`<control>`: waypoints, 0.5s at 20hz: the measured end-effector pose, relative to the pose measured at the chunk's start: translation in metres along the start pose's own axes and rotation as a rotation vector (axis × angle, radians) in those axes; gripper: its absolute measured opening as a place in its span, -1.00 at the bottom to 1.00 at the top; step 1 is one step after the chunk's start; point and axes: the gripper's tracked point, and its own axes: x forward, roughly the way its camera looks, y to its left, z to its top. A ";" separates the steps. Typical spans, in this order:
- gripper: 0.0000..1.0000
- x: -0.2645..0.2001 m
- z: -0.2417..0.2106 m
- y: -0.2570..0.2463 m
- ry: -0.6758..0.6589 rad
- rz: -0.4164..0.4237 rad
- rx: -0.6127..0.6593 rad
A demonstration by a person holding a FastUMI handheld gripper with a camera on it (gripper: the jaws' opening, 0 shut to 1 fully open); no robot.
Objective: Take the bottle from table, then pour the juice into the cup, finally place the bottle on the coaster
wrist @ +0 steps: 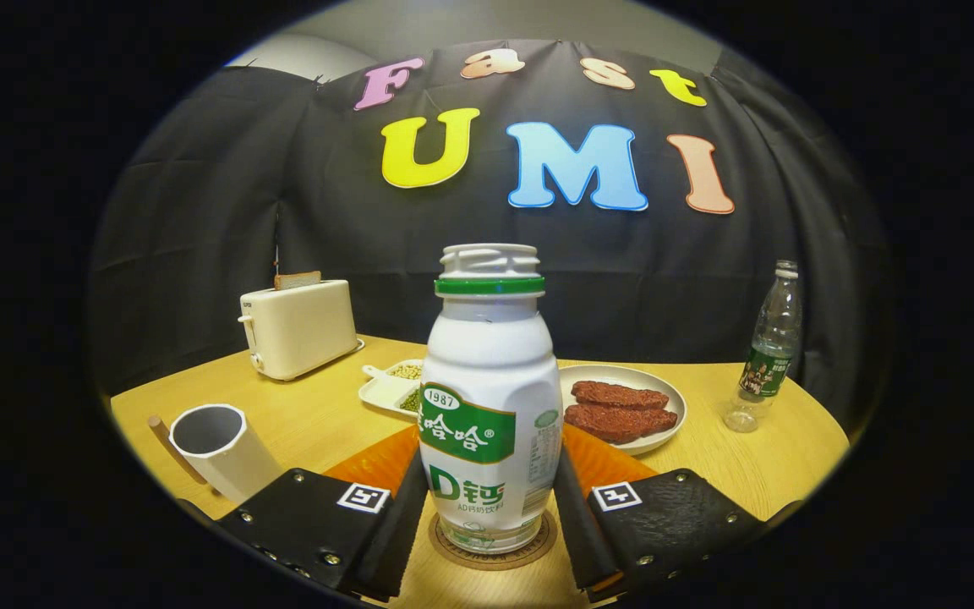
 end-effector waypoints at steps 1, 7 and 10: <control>0.45 0.000 -0.001 -0.002 0.000 -0.002 0.002; 0.45 0.003 -0.002 0.000 0.000 -0.003 -0.009; 0.45 0.001 -0.003 0.001 -0.010 -0.006 -0.011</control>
